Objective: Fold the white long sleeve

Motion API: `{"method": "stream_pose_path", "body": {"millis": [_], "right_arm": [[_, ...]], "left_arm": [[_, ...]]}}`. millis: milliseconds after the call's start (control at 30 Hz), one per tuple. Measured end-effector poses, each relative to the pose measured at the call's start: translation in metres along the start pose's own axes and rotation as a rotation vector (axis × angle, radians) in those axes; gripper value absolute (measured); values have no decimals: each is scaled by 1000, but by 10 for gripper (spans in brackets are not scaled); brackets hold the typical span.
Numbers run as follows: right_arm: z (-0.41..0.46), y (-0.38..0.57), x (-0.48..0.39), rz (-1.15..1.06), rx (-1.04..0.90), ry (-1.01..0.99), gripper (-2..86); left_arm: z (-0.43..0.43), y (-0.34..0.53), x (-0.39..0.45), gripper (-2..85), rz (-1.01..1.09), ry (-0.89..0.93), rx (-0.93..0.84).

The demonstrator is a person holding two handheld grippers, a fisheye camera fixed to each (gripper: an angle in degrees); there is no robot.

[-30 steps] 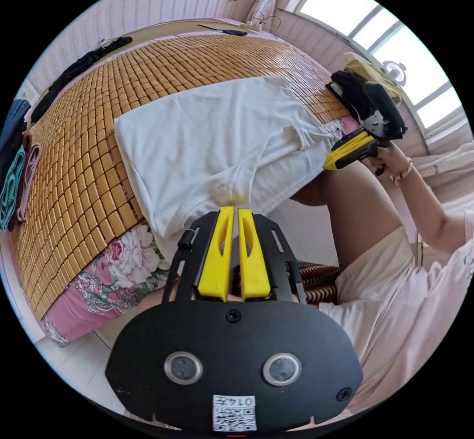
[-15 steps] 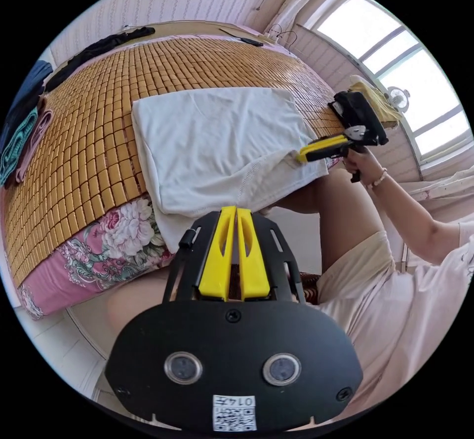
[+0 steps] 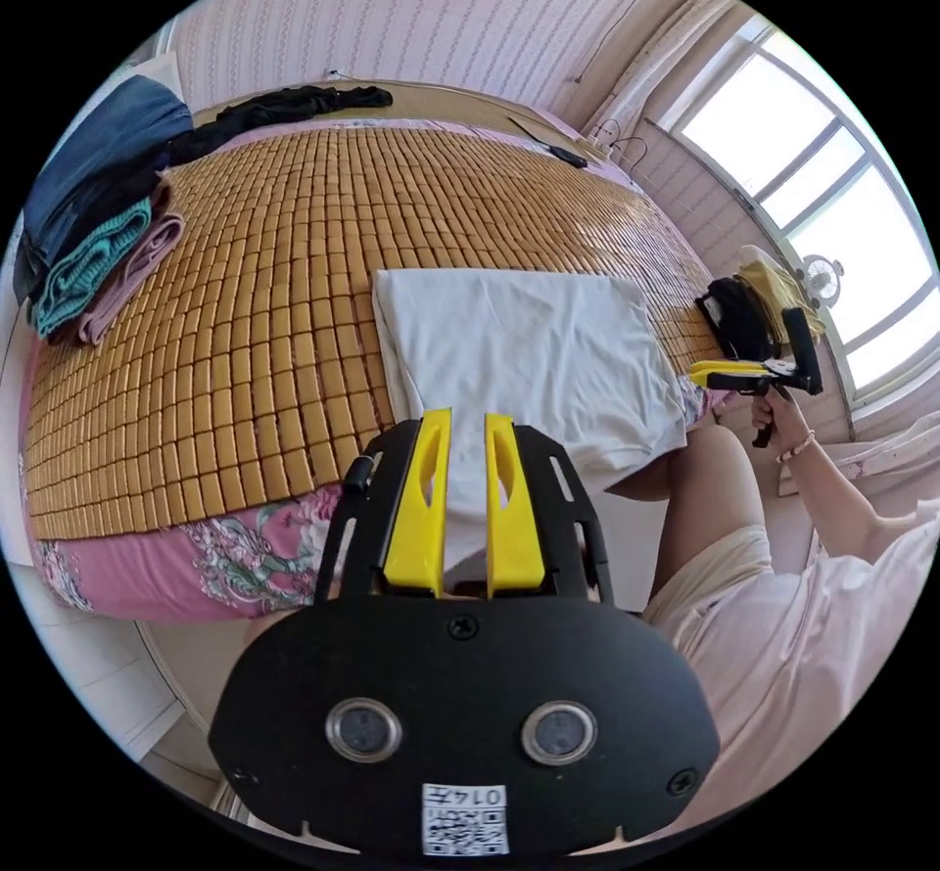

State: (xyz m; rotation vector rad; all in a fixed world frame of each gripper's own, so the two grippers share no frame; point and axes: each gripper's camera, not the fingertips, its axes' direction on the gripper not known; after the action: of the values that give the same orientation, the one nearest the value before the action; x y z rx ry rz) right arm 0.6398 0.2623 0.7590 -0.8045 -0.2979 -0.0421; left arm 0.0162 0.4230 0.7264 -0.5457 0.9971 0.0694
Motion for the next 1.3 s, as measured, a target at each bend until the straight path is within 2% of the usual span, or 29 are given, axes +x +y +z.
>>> {"method": "stream_pose_path", "body": {"millis": [167, 300, 333, 400, 567, 867, 1000, 1133, 1300], "right_arm": [[-4, -54, 22, 51, 85, 28, 107], [8, -86, 57, 179, 97, 78, 100], [12, -88, 63, 196, 90, 54, 95], [29, -94, 80, 215, 23, -146, 44], [25, -85, 95, 239, 80, -216, 12], [-15, -114, 102, 144, 135, -169, 6], [-21, -129, 107, 168, 108, -167, 7], [-30, -136, 114, 196, 133, -170, 8], [-34, -140, 116, 220, 89, -92, 13]], "left_arm": [[34, -75, -31, 67, -85, -4, -14], [61, -125, -56, 75, -165, -62, -30], [66, -129, -59, 77, -177, -68, -32], [88, -144, -74, 81, -227, -56, -73], [101, -153, -88, 3, -245, -8, -84], [81, -185, -97, -10, -216, -80, 28], [82, -209, -92, -9, -174, -161, 56], [79, -218, -94, -6, -185, -168, 116], [69, -228, -105, 51, -179, -200, 80]]}}
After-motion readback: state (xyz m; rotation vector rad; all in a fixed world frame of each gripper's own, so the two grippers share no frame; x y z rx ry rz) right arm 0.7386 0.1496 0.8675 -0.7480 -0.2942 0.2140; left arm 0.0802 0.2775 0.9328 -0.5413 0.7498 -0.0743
